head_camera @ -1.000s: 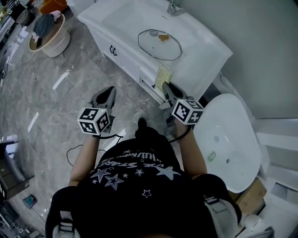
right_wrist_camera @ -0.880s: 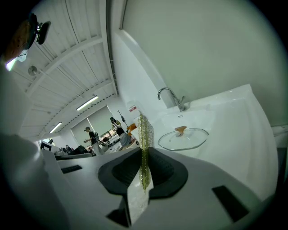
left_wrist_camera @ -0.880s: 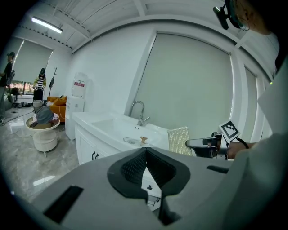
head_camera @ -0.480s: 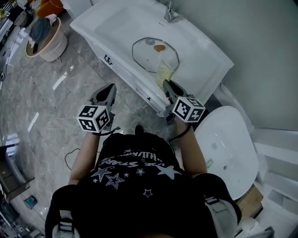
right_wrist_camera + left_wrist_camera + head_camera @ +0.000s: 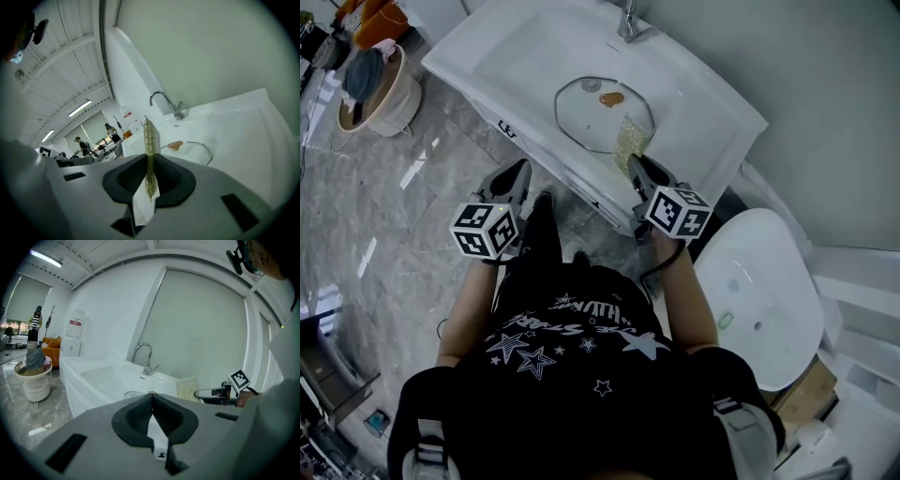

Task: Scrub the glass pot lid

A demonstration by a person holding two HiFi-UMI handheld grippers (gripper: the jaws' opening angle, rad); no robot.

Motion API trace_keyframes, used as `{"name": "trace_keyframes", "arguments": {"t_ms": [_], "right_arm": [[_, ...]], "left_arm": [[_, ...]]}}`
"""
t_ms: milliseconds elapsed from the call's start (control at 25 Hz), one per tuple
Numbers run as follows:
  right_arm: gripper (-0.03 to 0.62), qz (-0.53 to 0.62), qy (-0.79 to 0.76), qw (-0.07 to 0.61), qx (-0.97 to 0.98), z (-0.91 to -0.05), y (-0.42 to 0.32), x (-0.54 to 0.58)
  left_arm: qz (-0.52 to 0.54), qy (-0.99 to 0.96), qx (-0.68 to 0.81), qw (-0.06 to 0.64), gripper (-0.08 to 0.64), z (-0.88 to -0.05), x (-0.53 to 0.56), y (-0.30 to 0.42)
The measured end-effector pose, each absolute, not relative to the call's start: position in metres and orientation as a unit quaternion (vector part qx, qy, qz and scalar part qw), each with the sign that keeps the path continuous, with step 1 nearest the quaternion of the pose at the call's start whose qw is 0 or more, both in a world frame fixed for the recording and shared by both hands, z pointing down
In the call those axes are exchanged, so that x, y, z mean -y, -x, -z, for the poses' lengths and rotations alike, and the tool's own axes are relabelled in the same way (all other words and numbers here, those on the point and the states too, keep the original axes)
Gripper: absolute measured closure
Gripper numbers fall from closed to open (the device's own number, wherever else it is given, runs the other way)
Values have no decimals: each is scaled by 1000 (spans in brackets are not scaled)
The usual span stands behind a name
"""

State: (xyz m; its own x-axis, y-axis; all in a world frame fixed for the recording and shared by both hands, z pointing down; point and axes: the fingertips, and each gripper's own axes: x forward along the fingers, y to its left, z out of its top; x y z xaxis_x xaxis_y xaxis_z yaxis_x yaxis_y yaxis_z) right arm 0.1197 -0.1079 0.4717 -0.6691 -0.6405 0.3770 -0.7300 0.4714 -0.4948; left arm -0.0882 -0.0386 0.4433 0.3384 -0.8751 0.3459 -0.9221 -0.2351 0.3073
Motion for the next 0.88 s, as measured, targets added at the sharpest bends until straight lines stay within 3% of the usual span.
{"name": "trace_keyframes", "arguments": {"t_ms": [280,880], "right_arm": [[537,-320,-466,70,822,-476,-132,161],[537,-302,-554,177,756,-511,-126,250]], "left_arm": [[-57,-821,520,228,551,-442,118,93],[-78,-873,421,234,552,-447,254,111]]}}
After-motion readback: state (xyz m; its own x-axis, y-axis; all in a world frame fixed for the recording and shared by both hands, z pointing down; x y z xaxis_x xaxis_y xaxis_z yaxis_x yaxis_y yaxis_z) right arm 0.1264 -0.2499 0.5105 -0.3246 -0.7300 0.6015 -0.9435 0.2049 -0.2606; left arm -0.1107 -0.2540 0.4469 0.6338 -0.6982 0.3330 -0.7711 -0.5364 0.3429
